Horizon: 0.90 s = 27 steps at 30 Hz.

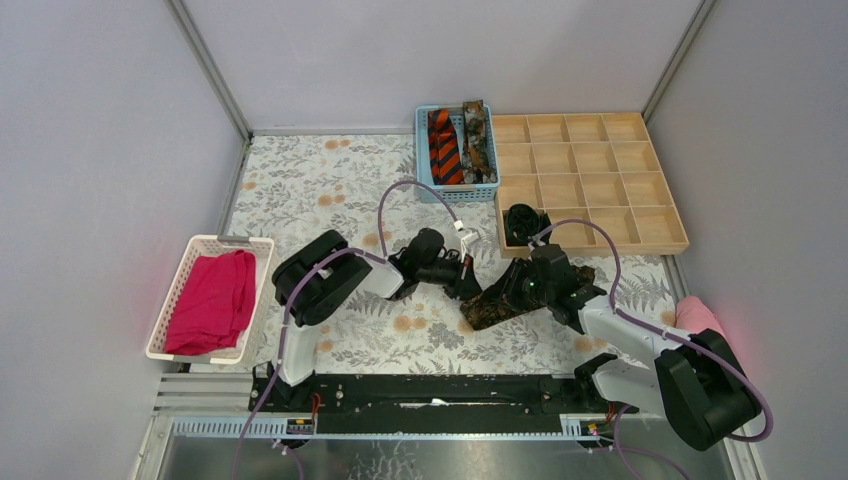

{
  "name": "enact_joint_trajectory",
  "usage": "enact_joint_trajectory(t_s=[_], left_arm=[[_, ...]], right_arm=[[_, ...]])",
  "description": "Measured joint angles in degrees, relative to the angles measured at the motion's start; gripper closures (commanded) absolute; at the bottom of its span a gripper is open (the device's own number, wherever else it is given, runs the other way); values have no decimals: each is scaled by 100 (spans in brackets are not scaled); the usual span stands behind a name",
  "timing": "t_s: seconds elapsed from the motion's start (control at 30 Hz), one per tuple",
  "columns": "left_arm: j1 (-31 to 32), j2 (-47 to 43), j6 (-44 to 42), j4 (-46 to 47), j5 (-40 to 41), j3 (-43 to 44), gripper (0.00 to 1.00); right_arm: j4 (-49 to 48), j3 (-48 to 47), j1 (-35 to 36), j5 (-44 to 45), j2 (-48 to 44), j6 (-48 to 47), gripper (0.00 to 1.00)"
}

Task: Roll the ties
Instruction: Roll the tie at the center of the board.

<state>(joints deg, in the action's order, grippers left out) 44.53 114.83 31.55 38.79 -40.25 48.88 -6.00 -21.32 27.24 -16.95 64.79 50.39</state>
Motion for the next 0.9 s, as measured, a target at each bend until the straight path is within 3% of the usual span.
enact_joint_trajectory(t_s=[0.27, 0.37, 0.47, 0.9], left_arm=[[0, 55, -50, -107, -37, 153, 100], [0, 105, -61, -157, -52, 232, 100], [7, 144, -68, -229, -96, 295, 100], [9, 201, -87, -354, -140, 413, 100]], right_arm=[[501, -195, -26, 455, 44, -385, 69], [868, -409, -28, 780, 72, -610, 55], [1108, -520, -33, 1132, 72, -787, 49], [1497, -632, -42, 1631, 393, -1231, 50]])
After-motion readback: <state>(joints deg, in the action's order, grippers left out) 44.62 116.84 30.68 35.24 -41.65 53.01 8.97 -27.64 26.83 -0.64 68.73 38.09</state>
